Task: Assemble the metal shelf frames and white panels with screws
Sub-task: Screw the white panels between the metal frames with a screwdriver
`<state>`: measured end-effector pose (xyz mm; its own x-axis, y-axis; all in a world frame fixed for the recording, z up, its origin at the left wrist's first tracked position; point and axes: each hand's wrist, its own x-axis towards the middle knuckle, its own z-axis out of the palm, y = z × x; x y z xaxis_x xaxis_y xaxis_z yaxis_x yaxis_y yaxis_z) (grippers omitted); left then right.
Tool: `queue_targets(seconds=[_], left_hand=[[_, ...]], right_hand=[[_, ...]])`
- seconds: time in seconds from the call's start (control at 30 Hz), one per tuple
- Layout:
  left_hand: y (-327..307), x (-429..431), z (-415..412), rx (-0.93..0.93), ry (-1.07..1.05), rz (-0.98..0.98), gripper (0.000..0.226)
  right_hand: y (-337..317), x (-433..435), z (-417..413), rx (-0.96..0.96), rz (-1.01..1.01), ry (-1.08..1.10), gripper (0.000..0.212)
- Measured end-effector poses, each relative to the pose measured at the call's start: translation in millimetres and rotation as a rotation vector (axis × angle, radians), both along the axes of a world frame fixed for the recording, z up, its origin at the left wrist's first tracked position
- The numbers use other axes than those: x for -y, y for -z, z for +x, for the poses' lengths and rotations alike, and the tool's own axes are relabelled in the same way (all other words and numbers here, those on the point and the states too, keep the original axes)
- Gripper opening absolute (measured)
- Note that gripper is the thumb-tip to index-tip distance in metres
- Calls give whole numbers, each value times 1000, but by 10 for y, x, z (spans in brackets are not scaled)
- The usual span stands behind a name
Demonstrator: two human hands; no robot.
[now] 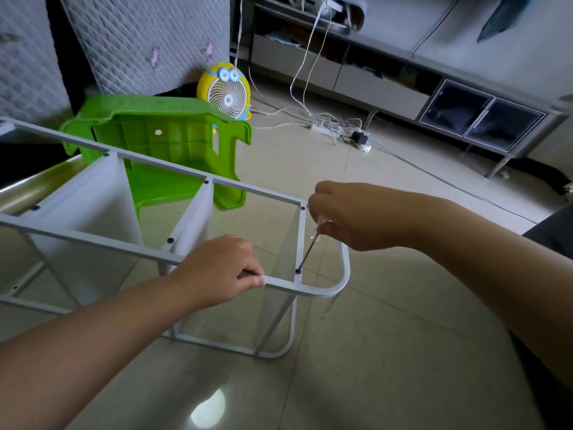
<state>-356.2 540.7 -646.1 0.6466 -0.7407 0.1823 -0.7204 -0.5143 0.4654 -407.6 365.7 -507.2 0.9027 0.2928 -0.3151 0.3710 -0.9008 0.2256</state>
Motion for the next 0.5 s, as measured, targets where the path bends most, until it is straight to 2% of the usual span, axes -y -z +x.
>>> queue_targets(seconds=[0.17,0.4,0.5], left_hand=[[-21,-4,-15,-12,8,-5,63],[-32,-6,-57,-1,-34,-42,31],[-1,1,-74,-3,-27,-95,38]], right_hand=[[-52,-24,-13,31,-93,-85,24],[-33,-95,-70,56,-160,-116,29],[-21,-143,-75,53,-99,-30,36]])
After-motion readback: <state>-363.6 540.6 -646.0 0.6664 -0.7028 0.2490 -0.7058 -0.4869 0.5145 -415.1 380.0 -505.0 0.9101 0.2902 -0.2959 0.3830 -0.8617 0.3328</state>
